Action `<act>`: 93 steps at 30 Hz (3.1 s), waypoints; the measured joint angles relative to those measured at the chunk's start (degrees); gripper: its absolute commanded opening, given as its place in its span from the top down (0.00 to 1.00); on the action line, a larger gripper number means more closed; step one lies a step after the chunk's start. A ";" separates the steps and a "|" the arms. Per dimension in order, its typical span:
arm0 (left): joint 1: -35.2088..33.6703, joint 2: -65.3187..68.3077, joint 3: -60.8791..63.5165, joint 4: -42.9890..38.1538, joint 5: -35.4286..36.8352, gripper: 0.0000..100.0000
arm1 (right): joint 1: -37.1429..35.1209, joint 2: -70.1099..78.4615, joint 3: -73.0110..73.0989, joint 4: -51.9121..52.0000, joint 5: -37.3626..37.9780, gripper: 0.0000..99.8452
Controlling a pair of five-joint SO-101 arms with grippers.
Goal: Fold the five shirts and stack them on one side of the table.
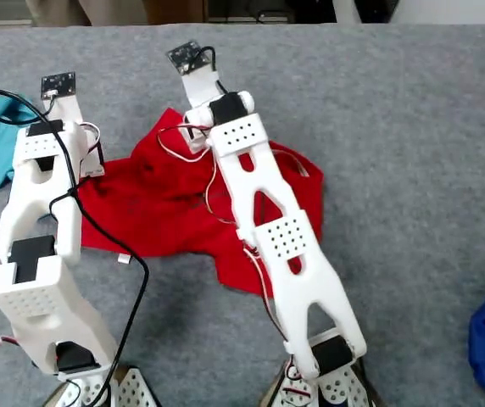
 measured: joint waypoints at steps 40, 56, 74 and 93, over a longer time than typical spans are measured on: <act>-0.09 0.00 0.09 2.99 -0.09 0.98 | 12.13 -2.02 -5.71 17.67 1.85 0.99; -0.09 0.00 0.09 2.99 -0.09 0.98 | 12.48 -28.84 22.59 11.96 11.87 0.73; -0.09 0.00 0.09 2.99 -0.09 0.98 | 3.78 -5.27 16.44 -16.88 21.54 0.73; -0.09 0.00 0.09 2.99 -0.09 0.98 | 4.92 6.86 3.08 -22.33 21.54 0.99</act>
